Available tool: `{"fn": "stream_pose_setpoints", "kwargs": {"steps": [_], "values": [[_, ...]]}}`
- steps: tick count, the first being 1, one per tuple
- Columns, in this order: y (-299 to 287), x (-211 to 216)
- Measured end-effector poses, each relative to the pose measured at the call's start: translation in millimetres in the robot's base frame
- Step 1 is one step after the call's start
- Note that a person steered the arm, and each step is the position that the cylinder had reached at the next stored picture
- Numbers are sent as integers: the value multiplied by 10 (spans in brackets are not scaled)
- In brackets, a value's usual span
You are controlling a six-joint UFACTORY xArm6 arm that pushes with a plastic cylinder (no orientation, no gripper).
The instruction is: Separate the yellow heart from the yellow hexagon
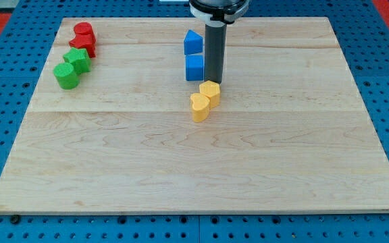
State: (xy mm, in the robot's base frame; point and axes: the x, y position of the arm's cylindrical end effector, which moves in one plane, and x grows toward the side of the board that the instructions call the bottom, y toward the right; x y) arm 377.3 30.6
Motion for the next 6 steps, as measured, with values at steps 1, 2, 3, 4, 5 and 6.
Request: {"fn": "stream_pose_setpoints", "kwargs": {"steps": [1,2,3,4,5,6], "values": [[277,0],[693,53],[711,323],[403,553],[-152,560],[-744,597]]}}
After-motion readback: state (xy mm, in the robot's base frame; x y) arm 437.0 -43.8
